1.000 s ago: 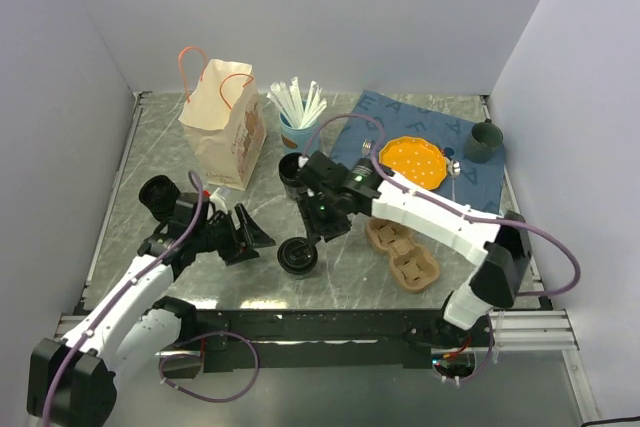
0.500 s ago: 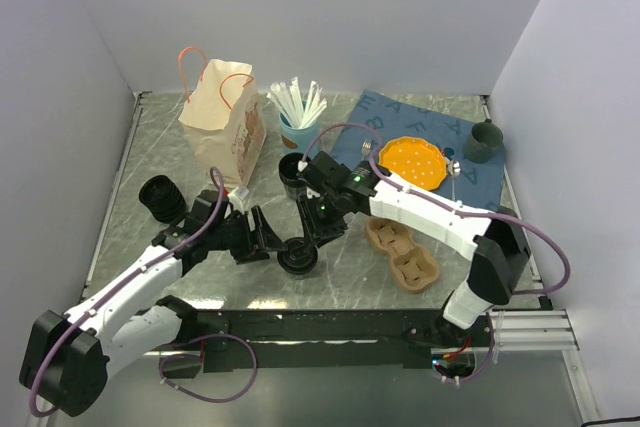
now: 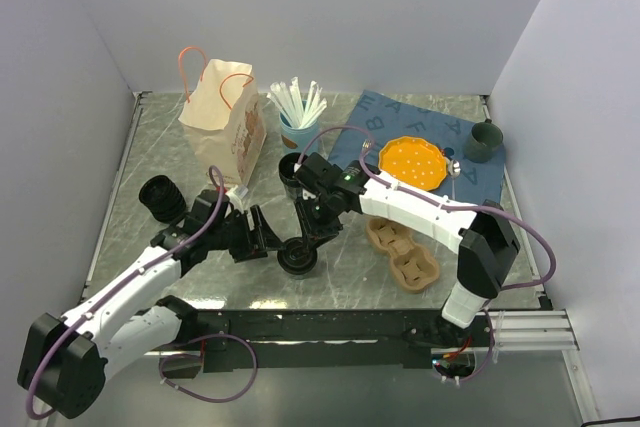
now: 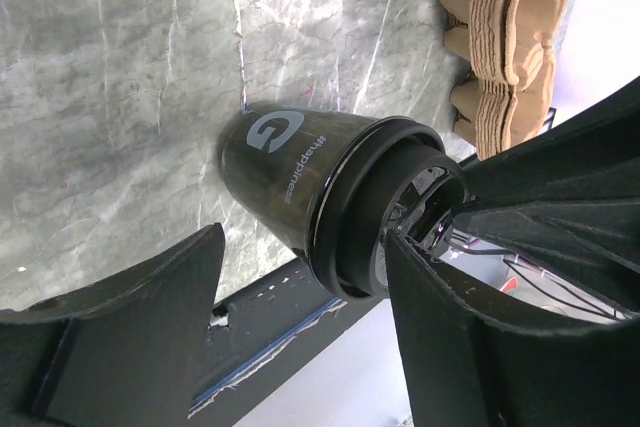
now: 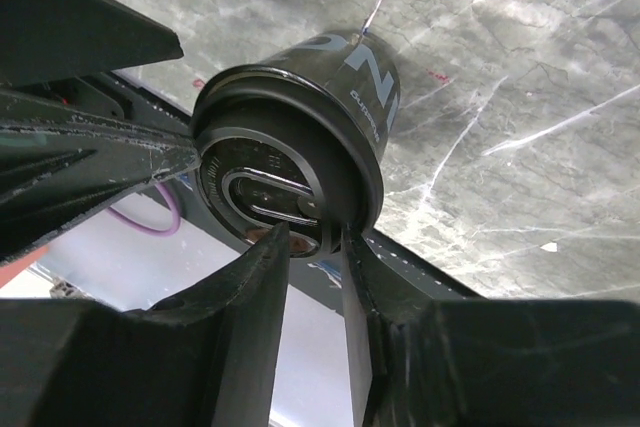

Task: Pack the takeout coffee

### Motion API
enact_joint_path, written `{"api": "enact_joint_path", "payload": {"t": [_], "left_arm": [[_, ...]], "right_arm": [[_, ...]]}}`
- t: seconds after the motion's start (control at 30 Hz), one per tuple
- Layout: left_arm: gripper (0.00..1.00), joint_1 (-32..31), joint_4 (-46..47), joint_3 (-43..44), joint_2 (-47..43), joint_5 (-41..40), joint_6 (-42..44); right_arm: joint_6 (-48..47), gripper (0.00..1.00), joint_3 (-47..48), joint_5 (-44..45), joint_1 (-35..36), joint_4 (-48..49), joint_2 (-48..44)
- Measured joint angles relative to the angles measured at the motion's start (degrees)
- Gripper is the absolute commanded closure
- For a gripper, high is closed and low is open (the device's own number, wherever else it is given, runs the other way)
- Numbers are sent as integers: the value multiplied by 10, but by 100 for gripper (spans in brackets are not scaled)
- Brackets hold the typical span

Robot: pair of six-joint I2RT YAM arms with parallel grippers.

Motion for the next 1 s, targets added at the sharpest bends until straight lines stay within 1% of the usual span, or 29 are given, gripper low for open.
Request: {"api": "enact_joint_path", "payload": {"t": [0.3,0.43,0.73,1.0], "left_arm": [[30,0,-3,0,-8,-4,0],[30,0,-3,0,-9,-5,0],[23,0,-6,1,-15,-7,0],[27,0,-10,7,-19,-4,0]], "right_arm": [[7,67,1,2,2,1,3],[10,66,5,3,2,1,10],[14,66,21,16,2,-1,18],[15,68,31,31,2,-7,24]]}}
